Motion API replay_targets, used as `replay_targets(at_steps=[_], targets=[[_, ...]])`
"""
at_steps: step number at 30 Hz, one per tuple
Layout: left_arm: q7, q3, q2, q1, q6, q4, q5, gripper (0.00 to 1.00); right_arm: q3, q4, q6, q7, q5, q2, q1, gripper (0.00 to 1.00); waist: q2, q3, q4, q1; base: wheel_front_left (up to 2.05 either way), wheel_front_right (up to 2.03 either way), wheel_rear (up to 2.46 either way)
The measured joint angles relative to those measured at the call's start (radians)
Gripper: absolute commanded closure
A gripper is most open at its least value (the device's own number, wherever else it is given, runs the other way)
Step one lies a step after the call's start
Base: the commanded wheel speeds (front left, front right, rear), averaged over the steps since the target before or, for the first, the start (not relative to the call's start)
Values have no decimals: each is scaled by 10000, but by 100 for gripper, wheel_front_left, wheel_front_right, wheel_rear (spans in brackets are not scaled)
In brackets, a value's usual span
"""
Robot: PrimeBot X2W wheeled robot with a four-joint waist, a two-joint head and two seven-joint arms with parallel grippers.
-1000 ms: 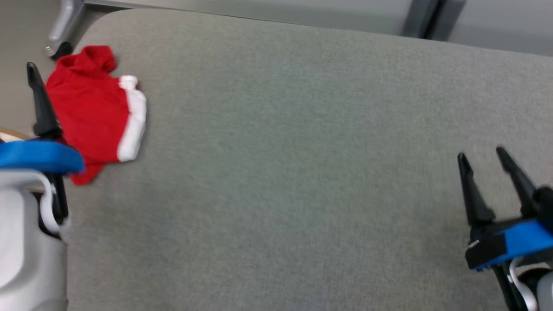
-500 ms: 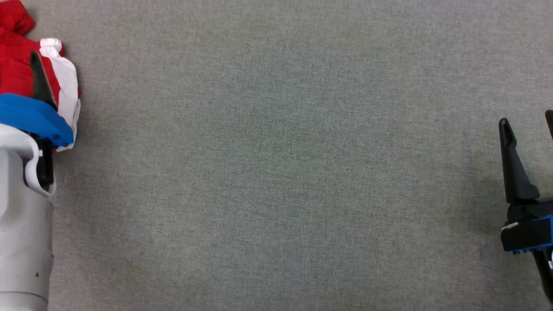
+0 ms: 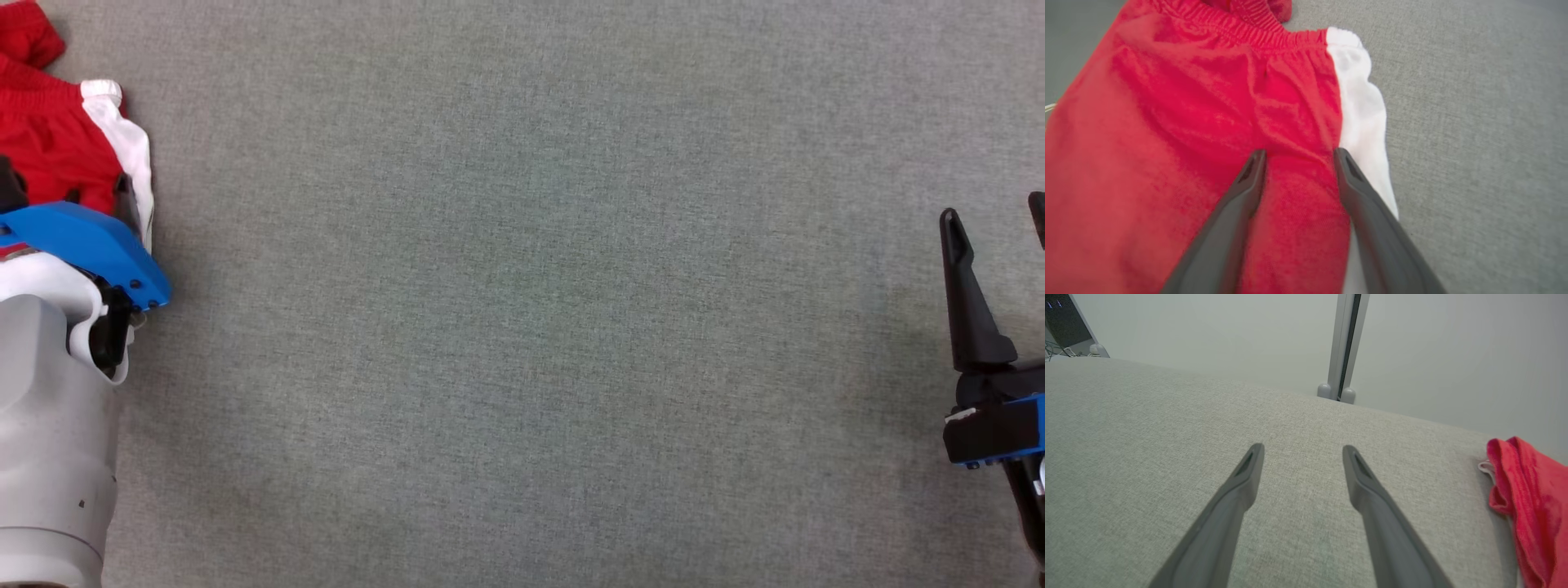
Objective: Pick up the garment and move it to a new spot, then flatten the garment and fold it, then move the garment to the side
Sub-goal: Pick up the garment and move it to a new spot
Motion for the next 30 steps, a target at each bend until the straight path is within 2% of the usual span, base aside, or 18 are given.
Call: replay_targets(at_steps=[6,16,24,30], targets=[[-441,-295,33,17,-36,240,27,100,-12,207,0,-142,29,119,-5,0,0,-353,-148,0,0,0,0],[-2449,-1039,69,-806,-38,-846,658,100,121,1076,0,-686,165,742,154,0,0,-1449,-434,0,0,0,0],[-2826,-1657,-215,-1466,-23,-2842,1177,100,56,1808,0,-1156,242,1216,455,0,0,-2358,-1027,-1,0,0,0],[-2454,-2125,-545,-1704,52,-4520,1415,100,115,2261,0,-1503,341,1505,603,0,0,-2722,-1827,-2,0,0,0]])
